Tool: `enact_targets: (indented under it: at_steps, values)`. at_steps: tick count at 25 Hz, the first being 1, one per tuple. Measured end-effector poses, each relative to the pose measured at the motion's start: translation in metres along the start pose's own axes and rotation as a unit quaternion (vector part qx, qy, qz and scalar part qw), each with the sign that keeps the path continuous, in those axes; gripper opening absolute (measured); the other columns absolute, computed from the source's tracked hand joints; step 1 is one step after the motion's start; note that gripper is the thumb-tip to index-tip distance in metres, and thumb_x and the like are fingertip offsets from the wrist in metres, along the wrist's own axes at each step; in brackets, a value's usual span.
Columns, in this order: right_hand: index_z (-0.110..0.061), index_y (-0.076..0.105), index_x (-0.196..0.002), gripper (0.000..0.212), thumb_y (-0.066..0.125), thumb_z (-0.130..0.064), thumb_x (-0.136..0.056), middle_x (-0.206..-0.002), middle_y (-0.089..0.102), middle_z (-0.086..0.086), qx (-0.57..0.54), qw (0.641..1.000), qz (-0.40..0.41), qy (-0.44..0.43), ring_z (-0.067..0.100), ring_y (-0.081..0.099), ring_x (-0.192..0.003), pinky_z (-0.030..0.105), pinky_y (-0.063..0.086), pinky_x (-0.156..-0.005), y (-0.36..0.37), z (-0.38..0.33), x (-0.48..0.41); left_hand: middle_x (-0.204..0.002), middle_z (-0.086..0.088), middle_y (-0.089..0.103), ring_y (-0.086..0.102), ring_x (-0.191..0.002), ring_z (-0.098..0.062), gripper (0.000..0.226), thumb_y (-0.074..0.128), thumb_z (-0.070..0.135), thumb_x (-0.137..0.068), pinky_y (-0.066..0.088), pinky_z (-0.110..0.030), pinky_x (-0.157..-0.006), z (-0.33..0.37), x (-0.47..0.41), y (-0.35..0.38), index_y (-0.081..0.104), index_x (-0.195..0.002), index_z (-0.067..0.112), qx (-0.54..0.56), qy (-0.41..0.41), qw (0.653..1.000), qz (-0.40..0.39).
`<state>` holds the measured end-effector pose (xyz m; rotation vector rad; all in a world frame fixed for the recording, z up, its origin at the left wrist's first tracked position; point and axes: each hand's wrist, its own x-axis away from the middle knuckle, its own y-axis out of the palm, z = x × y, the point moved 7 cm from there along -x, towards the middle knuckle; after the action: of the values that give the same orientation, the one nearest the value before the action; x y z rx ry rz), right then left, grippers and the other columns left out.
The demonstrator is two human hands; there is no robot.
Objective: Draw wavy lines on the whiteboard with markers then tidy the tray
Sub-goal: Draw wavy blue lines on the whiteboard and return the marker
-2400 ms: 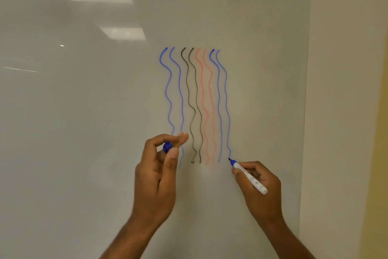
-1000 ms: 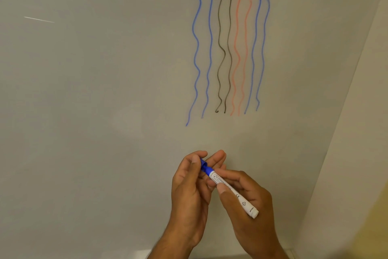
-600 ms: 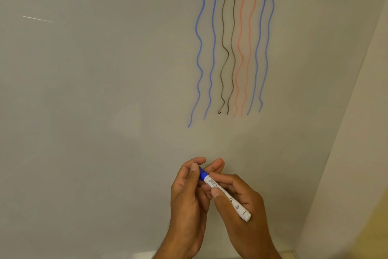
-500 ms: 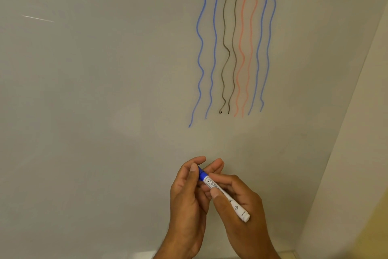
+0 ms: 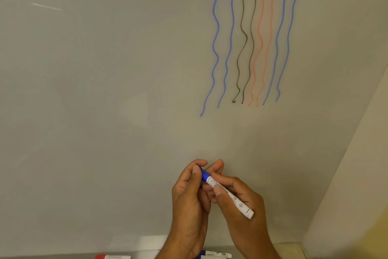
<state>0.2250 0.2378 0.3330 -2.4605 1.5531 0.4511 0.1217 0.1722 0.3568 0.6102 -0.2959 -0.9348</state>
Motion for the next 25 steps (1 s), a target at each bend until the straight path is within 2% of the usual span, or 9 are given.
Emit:
enact_targets:
  at_steps: [2, 5, 9, 13, 16, 18, 20, 23, 25]
  values:
    - [-0.018, 0.074, -0.117, 0.062, 0.078, -0.065, -0.076, -0.106, 0.08, 0.002, -0.018, 1.0, -0.014, -0.015, 0.025, 0.077, -0.095, 0.034, 0.064, -0.082, 0.004, -0.007, 0.005, -0.122, -0.016, 0.078, 0.075, -0.116, -0.031, 0.032, 0.041, 0.025, -0.111, 0.064, -0.034, -0.092, 0.003, 0.003, -0.011, 0.061, -0.127, 0.005, -0.008, -0.006, 1.0, 0.0]
    - [-0.014, 0.075, -0.108, 0.036, 0.086, -0.036, -0.082, -0.097, 0.081, 0.007, -0.041, 0.998, -0.051, -0.002, 0.026, 0.078, -0.086, 0.034, 0.064, -0.076, 0.013, -0.009, 0.011, -0.123, -0.016, 0.078, 0.073, -0.119, -0.031, 0.031, 0.041, 0.025, -0.112, 0.062, -0.041, -0.1, 0.002, 0.007, -0.035, 0.057, -0.128, 0.004, -0.019, -0.008, 1.0, 0.02]
    - [-0.005, 0.074, -0.094, 0.005, 0.073, -0.008, -0.09, -0.079, 0.078, 0.012, -0.046, 0.997, -0.02, 0.058, 0.026, 0.075, -0.07, 0.032, 0.064, -0.068, 0.01, 0.015, 0.021, -0.121, -0.015, 0.078, 0.073, -0.122, -0.026, 0.026, 0.043, 0.024, -0.112, 0.058, -0.04, -0.106, 0.0, 0.007, -0.079, 0.058, -0.123, 0.006, -0.025, 0.007, 0.997, 0.075]
    - [-0.008, 0.076, -0.099, 0.009, 0.068, -0.007, -0.095, -0.084, 0.08, 0.007, 0.009, 0.994, -0.057, 0.088, 0.025, 0.076, -0.075, 0.032, 0.065, -0.073, 0.027, 0.039, 0.033, -0.123, -0.005, 0.079, 0.071, -0.124, -0.019, 0.026, 0.05, 0.028, -0.11, 0.053, -0.041, -0.112, -0.007, 0.009, -0.126, 0.063, -0.126, 0.012, -0.109, 0.036, 0.985, 0.131]
    - [-0.01, 0.077, -0.099, 0.01, 0.068, -0.009, -0.096, -0.085, 0.08, 0.004, 0.02, 0.991, -0.067, 0.115, 0.023, 0.076, -0.077, 0.031, 0.064, -0.072, 0.042, 0.059, 0.041, -0.153, 0.011, 0.058, 0.049, -0.146, -0.006, 0.037, 0.057, 0.034, -0.108, 0.039, -0.041, -0.125, -0.015, 0.012, -0.157, 0.058, -0.145, 0.032, -0.315, 0.088, 0.93, 0.17]
    - [-0.013, 0.077, -0.099, 0.01, 0.068, -0.013, -0.097, -0.085, 0.08, 0.001, 0.031, 0.987, -0.078, 0.134, 0.022, 0.076, -0.078, 0.029, 0.064, -0.072, 0.052, 0.073, 0.047, -0.171, 0.015, 0.03, 0.016, -0.16, 0.0, 0.05, 0.056, 0.04, -0.108, 0.025, -0.042, -0.131, -0.026, 0.012, -0.171, 0.043, -0.156, 0.039, -0.426, 0.118, 0.886, 0.142]
    - [-0.016, 0.077, -0.099, 0.009, 0.068, -0.017, -0.096, -0.085, 0.08, -0.001, 0.042, 0.983, -0.089, 0.157, 0.019, 0.076, -0.078, 0.027, 0.064, -0.072, 0.063, 0.088, 0.052, -0.175, 0.017, 0.02, -0.001, -0.161, 0.002, 0.046, 0.05, 0.047, -0.109, 0.015, -0.044, -0.131, -0.036, 0.013, -0.183, 0.045, -0.155, 0.042, -0.506, 0.157, 0.842, 0.102]
    - [-0.017, 0.077, -0.1, 0.01, 0.068, -0.017, -0.097, -0.085, 0.08, -0.001, 0.044, 0.975, -0.099, 0.193, 0.019, 0.076, -0.079, 0.025, 0.063, -0.071, 0.076, 0.111, 0.061, -0.167, 0.009, 0.041, 0.011, -0.164, -0.011, 0.037, 0.042, 0.046, -0.111, 0.003, -0.042, -0.133, -0.047, 0.019, -0.194, 0.069, -0.134, 0.034, -0.611, 0.219, 0.759, 0.057]
    - [-0.015, 0.078, -0.102, 0.011, 0.067, -0.014, -0.098, -0.087, 0.08, 0.003, 0.031, 0.968, -0.107, 0.223, 0.021, 0.076, -0.08, 0.025, 0.062, -0.07, 0.082, 0.128, 0.066, -0.156, 0.005, 0.056, 0.025, -0.161, -0.019, 0.035, 0.045, 0.04, -0.111, 0.005, -0.045, -0.134, -0.06, 0.021, -0.202, 0.071, -0.131, 0.03, -0.671, 0.252, 0.697, 0.019]
